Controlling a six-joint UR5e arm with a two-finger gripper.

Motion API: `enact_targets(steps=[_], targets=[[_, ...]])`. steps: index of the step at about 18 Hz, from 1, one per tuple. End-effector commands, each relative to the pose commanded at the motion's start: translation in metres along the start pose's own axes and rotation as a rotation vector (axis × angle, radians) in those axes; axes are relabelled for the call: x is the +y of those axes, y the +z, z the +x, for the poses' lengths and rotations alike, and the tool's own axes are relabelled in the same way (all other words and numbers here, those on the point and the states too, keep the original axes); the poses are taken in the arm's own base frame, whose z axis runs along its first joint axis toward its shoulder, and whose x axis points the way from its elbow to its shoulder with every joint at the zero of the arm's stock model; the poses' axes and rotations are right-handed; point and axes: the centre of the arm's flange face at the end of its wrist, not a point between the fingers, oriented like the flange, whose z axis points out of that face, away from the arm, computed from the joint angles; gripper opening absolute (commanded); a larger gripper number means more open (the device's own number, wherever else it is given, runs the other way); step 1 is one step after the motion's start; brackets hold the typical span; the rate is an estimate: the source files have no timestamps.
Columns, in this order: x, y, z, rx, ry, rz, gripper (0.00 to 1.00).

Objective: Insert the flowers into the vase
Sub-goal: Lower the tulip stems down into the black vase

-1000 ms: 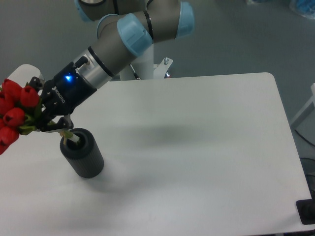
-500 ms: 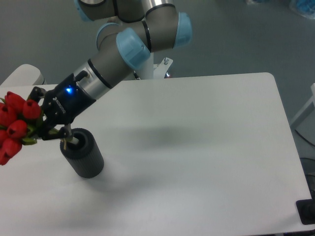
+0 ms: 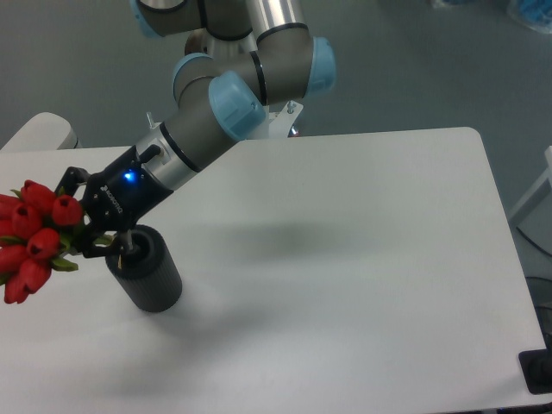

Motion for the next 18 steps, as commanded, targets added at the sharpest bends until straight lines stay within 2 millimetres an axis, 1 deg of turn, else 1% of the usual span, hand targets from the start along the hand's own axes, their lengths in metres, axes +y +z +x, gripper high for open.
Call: enact_targets(steps=[2, 6, 9, 11, 15, 18], targets=[[0.003, 0.002, -0.002, 0.002, 0.015, -0.003, 0.27], [0.024, 0.012, -0.011, 0.017, 0.024, -0.017, 0.28], [0.035, 0.016, -0.012, 0.025, 0.005, -0.025, 0.28], [0.041, 0.015, -0.013, 0.024, -0.004, -0.027, 0.28], [0.045, 0.012, -0.016, 0.020, 0.018, -0.025, 0.29], [0.057, 0.010, -0.018, 0.019, 0.037, -0.029, 0.29]])
